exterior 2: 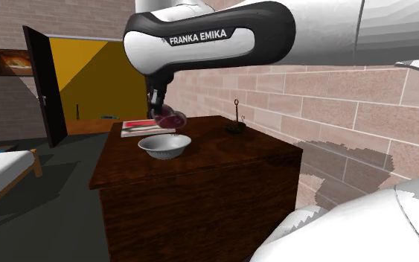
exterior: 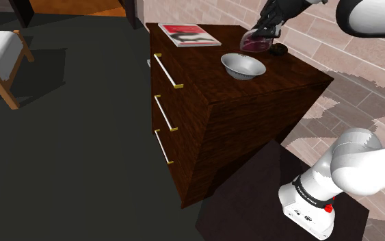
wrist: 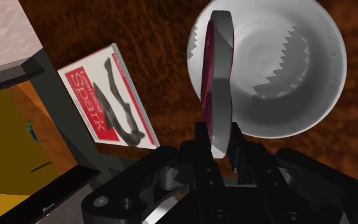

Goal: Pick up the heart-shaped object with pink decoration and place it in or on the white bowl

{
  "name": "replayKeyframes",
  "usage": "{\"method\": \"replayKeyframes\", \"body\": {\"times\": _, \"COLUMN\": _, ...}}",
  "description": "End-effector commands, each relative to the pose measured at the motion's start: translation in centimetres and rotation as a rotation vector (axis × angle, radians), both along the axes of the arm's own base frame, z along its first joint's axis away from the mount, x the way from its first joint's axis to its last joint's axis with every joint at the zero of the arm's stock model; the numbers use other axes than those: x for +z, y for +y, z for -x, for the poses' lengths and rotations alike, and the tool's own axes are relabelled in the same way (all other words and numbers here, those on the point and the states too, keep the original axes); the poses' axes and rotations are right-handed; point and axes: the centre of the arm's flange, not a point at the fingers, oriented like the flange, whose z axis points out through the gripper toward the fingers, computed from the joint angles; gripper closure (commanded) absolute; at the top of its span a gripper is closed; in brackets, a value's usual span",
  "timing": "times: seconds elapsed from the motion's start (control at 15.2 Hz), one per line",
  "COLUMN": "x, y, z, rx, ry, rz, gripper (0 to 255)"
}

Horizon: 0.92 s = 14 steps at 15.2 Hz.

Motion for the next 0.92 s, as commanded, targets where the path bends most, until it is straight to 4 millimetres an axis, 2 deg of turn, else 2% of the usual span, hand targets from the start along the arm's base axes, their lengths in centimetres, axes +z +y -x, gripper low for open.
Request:
{"method": "replayKeyframes", "body": {"times": 0.0, "x": -1.2, "y": -0.1, "z": 0.1, "rx": 0.000, "ry": 0.000, "rz": 0.000, "gripper": 255}}
{"method": "replayKeyframes", "body": {"times": 0.33, "x": -3.8, "y": -0.1, "z": 0.1, "rx": 0.000, "ry": 0.000, "rz": 0.000, "gripper": 255}}
{"method": "replayKeyframes", "body": {"times": 0.79, "x": -3.8, "y": -0.1, "z": 0.1, "rx": 0.000, "ry": 0.000, "rz": 0.000, "gripper": 255}}
{"method": "replayKeyframes", "body": {"times": 0.86, "x": -3.8, "y": -0.1, "z": 0.1, "rx": 0.000, "ry": 0.000, "rz": 0.000, "gripper": 0}}
